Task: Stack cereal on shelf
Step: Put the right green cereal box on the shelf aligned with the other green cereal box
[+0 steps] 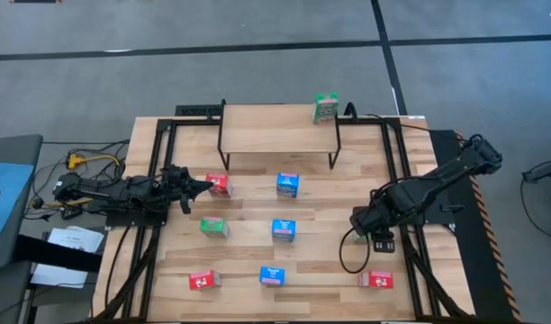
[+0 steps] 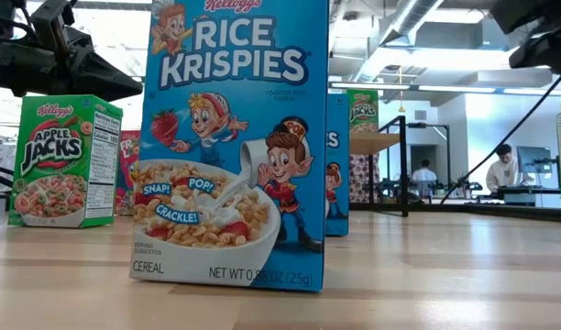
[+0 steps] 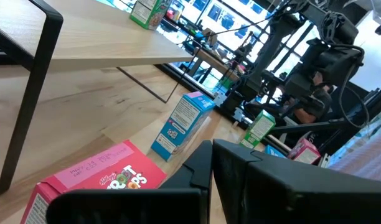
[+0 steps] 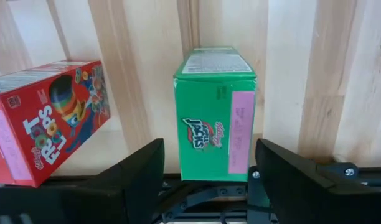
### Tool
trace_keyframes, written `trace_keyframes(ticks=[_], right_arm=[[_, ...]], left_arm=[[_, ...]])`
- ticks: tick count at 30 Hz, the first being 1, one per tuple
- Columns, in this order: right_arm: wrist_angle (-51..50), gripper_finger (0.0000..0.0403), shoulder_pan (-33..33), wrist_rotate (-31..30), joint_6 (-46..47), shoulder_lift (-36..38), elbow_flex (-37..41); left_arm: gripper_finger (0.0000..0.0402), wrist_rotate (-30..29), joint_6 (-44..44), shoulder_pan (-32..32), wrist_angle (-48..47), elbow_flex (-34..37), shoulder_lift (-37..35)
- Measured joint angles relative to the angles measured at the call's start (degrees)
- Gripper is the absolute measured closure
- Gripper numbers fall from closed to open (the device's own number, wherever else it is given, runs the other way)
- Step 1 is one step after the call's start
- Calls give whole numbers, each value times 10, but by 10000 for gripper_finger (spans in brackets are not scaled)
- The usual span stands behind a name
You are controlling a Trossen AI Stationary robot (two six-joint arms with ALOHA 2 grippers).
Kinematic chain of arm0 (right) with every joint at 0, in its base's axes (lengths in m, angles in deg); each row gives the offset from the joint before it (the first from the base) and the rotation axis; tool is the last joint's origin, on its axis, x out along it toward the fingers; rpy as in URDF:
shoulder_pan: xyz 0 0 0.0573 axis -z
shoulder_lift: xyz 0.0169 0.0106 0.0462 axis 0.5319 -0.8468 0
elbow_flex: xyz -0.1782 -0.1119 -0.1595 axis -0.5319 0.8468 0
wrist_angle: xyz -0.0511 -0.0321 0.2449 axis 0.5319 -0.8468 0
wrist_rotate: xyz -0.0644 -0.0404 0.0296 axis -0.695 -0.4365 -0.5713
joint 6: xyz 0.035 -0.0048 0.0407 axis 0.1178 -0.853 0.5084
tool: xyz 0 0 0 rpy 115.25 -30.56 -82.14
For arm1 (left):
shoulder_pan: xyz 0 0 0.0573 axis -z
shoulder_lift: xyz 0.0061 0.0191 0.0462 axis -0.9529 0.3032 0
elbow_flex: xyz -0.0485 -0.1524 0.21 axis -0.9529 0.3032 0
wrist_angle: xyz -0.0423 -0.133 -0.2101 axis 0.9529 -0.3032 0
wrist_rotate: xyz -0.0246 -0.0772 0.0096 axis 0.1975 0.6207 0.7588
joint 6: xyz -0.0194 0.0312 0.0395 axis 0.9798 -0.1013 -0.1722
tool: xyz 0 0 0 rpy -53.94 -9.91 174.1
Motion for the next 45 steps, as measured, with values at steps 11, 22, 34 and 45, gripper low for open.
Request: trace_keyframes(ticks=[11, 22, 34, 45], right_arm=[[6, 126, 0, -4, -8, -37, 0], [5, 126, 6, -13, 8, -43, 0], [16, 126, 5, -2, 6, -52, 11], [18, 132, 5, 1, 34, -53, 35]], left_arm=[[401, 0, 0, 0, 0, 0, 0], [401, 0, 0, 0, 0, 0, 0], [401, 0, 0, 0, 0, 0, 0], [401, 1, 3, 0, 0, 0, 0]])
